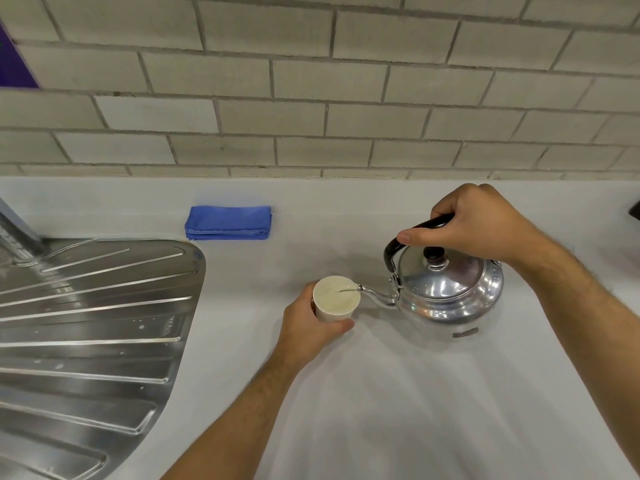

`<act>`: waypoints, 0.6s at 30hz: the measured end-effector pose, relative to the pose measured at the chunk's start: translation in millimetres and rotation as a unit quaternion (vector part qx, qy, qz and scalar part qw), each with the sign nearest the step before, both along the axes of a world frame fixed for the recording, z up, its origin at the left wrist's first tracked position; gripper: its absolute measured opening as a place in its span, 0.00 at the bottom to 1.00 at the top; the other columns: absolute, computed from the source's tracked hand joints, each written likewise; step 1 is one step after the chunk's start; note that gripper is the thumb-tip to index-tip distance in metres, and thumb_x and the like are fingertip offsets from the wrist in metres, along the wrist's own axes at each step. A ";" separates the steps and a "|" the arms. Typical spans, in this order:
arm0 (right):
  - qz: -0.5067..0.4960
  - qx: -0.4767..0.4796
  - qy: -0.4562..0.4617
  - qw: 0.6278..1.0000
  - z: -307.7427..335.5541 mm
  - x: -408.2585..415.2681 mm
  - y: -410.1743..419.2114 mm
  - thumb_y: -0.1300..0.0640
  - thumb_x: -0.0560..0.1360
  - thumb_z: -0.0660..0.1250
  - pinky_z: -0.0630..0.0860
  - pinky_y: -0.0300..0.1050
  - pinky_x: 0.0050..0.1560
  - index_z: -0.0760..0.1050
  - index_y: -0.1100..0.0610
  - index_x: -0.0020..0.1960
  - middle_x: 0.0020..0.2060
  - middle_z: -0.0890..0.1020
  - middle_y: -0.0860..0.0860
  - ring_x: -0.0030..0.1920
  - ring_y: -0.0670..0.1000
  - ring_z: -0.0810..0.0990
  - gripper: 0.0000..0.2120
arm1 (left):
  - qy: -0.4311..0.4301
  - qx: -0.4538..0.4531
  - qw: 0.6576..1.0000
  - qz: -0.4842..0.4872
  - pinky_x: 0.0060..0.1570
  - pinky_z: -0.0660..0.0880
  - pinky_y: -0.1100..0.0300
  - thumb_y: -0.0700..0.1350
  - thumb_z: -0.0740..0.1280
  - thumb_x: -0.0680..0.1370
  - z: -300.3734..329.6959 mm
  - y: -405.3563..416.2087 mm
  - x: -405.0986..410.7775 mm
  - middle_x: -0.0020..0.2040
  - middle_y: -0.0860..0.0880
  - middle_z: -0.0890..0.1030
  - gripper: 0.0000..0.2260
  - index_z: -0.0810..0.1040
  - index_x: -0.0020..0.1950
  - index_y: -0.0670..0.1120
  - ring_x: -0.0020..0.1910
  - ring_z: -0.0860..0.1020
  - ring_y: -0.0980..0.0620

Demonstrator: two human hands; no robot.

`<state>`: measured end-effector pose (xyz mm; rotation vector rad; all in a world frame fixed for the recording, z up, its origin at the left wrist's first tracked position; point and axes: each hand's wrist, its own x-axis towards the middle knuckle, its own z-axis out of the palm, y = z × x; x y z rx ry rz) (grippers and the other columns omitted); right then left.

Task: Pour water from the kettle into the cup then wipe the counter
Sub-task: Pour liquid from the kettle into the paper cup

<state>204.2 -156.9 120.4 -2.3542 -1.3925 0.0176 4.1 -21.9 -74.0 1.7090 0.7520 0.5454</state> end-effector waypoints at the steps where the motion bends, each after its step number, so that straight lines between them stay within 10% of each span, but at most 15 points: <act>1: 0.001 -0.001 -0.004 1.000 0.0 0.1 -0.1 0.23 0.56 0.69 0.64 0.41 0.27 0.74 0.59 0.25 0.17 0.67 0.48 0.22 0.46 0.65 0.36 | 0.001 0.000 1.000 -0.001 0.44 0.75 0.74 0.48 0.82 0.58 0.0 0.0 0.0 0.52 0.62 0.81 0.29 0.74 0.54 0.63 0.49 0.78 0.69; 18: 0.004 -0.020 -0.016 1.000 4.1 -3.2 0.8 0.25 0.58 0.69 0.64 0.41 0.25 0.76 0.58 0.25 0.22 0.76 0.54 0.21 0.45 0.67 0.33 | 0.003 -0.008 1.000 0.001 0.43 0.74 0.75 0.49 0.81 0.57 -0.9 0.1 0.4 0.52 0.62 0.82 0.31 0.74 0.56 0.61 0.49 0.78 0.68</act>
